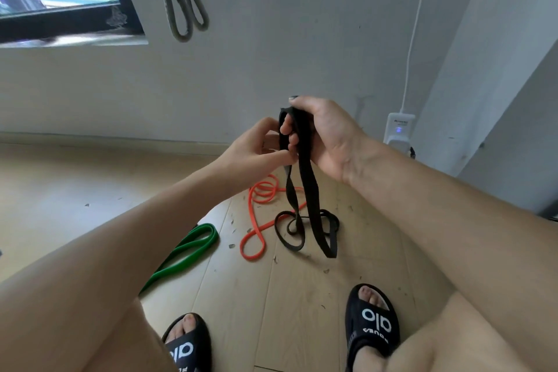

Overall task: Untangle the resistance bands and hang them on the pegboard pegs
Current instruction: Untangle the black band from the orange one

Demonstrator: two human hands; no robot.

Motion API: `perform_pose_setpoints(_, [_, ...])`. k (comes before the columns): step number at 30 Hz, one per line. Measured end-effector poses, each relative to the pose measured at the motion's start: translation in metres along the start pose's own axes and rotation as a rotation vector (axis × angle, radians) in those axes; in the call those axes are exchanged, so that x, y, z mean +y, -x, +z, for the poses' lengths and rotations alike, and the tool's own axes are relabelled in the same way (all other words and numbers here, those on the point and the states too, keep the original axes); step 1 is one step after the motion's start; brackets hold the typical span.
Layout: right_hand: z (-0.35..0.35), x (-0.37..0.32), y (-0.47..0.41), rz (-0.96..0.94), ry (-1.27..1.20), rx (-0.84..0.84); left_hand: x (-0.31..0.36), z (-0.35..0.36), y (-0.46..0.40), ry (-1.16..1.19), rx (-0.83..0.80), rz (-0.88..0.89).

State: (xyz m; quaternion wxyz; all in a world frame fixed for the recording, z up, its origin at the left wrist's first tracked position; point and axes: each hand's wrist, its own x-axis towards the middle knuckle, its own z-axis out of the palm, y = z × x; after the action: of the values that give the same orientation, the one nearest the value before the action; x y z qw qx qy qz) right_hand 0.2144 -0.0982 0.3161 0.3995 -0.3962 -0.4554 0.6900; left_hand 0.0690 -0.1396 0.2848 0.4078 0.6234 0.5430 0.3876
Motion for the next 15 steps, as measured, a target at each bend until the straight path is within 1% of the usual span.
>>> perform_pose_setpoints(4, [0.002, 0.002, -0.004, -0.001, 0.029, 0.0, -0.001, -0.002, -0.001, 0.004, 0.016, -0.047])
perform_pose_setpoints(8, [0.006, 0.004, -0.01, -0.012, -0.008, -0.022, -0.003, -0.001, -0.001, -0.001, 0.038, -0.081])
perform_pose_setpoints(11, [0.012, 0.006, -0.012, 0.015, -0.005, -0.057, -0.008, -0.002, -0.004, 0.039, 0.065, -0.045])
perform_pose_setpoints(15, [0.015, 0.006, -0.014, -0.005, 0.067, -0.061, -0.009, -0.008, -0.006, 0.101, 0.055, 0.023])
